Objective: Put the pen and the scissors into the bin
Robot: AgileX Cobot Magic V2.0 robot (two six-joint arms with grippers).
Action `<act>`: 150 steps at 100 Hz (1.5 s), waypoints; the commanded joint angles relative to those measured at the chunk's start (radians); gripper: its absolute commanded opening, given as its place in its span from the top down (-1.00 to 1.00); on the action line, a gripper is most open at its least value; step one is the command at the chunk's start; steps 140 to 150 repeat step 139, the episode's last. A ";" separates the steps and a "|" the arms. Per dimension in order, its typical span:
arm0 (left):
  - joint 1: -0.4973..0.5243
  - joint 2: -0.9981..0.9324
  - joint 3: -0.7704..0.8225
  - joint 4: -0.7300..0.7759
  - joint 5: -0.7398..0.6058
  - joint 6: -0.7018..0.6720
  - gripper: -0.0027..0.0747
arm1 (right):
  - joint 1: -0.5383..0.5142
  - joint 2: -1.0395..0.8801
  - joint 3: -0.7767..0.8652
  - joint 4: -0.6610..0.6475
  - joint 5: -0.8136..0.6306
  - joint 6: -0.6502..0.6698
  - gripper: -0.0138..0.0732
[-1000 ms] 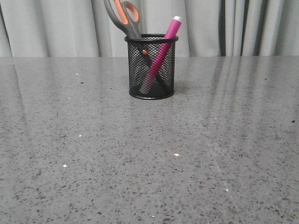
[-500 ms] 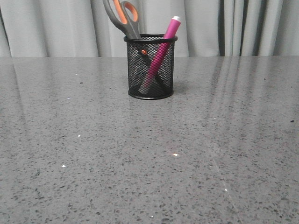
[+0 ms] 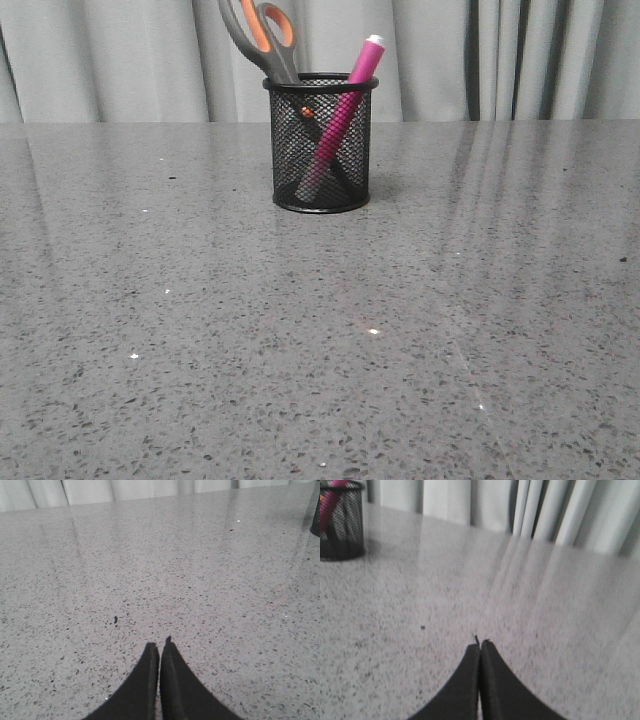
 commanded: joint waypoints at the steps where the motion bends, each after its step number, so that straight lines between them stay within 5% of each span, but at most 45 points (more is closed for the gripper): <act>1: 0.004 -0.027 0.024 -0.011 -0.080 -0.005 0.99 | -0.012 0.007 0.017 0.027 -0.018 0.004 0.79; 20: 0.004 -0.027 0.024 -0.011 -0.080 -0.005 0.99 | -0.012 -0.015 0.017 0.027 0.099 0.004 0.79; 150: 0.004 -0.027 0.024 -0.011 -0.080 -0.005 0.99 | -0.013 -0.015 0.017 0.022 0.094 0.004 0.79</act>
